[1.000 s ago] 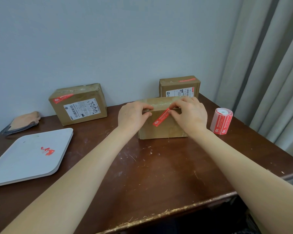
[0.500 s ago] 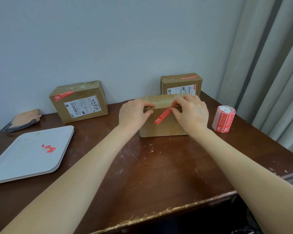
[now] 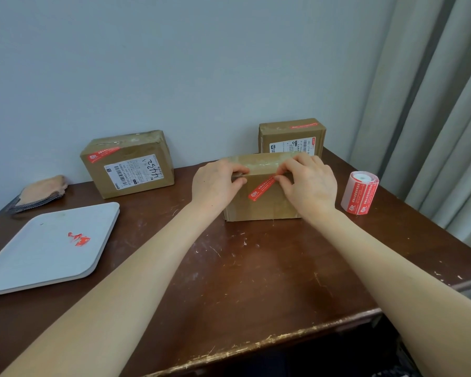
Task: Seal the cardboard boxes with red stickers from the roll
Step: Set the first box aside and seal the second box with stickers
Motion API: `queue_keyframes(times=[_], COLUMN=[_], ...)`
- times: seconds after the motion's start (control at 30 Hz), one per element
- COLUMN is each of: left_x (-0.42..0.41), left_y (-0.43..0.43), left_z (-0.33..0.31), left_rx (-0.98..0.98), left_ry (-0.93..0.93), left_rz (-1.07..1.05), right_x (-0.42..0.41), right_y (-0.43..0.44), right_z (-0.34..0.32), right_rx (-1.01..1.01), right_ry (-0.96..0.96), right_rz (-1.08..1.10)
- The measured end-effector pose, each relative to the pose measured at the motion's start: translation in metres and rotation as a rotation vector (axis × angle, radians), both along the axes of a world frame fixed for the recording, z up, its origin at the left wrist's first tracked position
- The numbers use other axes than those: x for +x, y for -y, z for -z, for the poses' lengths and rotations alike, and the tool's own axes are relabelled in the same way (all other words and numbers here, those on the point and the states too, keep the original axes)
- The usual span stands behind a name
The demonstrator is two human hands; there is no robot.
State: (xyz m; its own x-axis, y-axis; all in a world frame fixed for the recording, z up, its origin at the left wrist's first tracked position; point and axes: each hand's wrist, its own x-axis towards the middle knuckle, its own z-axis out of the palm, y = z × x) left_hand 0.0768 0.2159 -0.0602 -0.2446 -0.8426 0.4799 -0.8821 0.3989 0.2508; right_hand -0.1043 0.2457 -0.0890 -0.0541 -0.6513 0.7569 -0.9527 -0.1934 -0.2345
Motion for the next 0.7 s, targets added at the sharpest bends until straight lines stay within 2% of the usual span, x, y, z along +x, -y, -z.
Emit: queue_keyframes(times=[0.4, 0.7], left_x=[-0.001, -0.008], left_y=[-0.003, -0.006], left_z=[0.002, 0.02], left_rx=[-0.005, -0.114], left_ry=[0.036, 0.123], left_rz=[0.004, -0.031], right_x=[0.001, 0.003], right_y=[-0.002, -0.004], right_z=[-0.001, 0.0], right_rx=[-0.024, -0.003], right_ry=[-0.013, 0.024], right_rz=[0.004, -0.041])
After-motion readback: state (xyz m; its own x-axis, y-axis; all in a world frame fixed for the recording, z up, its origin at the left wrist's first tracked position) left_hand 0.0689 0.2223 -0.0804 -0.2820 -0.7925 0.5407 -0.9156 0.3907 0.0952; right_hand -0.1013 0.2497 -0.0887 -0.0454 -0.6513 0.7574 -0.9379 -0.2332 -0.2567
